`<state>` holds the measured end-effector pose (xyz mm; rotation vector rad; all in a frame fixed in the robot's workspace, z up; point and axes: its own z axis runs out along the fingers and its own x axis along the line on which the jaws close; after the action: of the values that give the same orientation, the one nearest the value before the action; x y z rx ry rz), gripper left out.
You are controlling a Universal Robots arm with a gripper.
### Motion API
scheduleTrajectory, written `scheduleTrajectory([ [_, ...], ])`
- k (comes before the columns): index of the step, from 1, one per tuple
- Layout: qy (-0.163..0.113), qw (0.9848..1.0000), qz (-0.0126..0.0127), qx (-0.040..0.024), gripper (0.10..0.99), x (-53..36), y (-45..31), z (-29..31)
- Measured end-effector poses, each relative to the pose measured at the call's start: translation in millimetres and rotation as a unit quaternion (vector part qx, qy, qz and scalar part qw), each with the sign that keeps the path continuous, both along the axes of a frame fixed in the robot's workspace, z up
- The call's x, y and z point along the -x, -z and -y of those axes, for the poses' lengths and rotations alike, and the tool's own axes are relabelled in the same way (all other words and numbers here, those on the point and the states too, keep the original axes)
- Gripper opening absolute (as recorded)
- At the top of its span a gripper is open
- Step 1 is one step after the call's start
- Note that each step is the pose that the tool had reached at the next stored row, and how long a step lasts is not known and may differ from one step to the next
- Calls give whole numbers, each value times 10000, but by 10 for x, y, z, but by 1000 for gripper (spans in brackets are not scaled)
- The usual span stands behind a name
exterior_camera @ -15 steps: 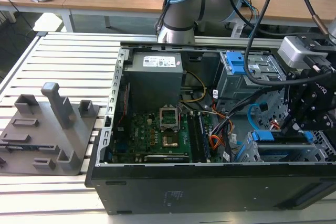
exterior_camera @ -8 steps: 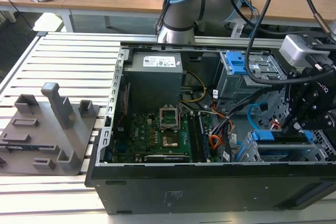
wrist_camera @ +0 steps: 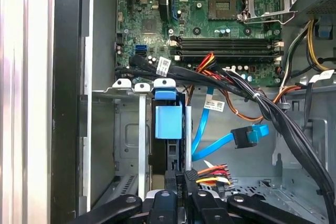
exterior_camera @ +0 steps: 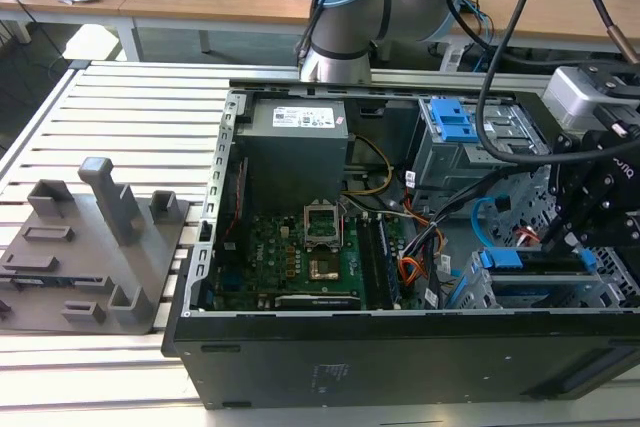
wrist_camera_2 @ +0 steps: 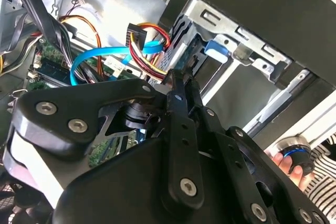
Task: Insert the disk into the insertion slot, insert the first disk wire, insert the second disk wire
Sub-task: 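Insert the first disk wire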
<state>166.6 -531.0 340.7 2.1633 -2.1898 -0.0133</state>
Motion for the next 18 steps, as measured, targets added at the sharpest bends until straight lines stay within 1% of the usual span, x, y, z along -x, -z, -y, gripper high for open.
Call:
scheduleTrajectory([
  [4, 1, 10000, -17, -1, 173, -47, 10, 0],
  [7, 24, 10000, -18, -5, 173, -61, 15, 10],
  [9, 28, 10000, -18, -58, 173, -58, 26, 29],
  [13, 28, 9999, -18, -124, 173, -57, 33, 45],
  [14, 28, 9999, -18, -148, 173, -57, 37, 55],
  [15, 28, 9999, -18, -156, 173, -57, 40, 69],
  [18, 28, 9999, -18, -152, 173, -57, 61, 84],
])
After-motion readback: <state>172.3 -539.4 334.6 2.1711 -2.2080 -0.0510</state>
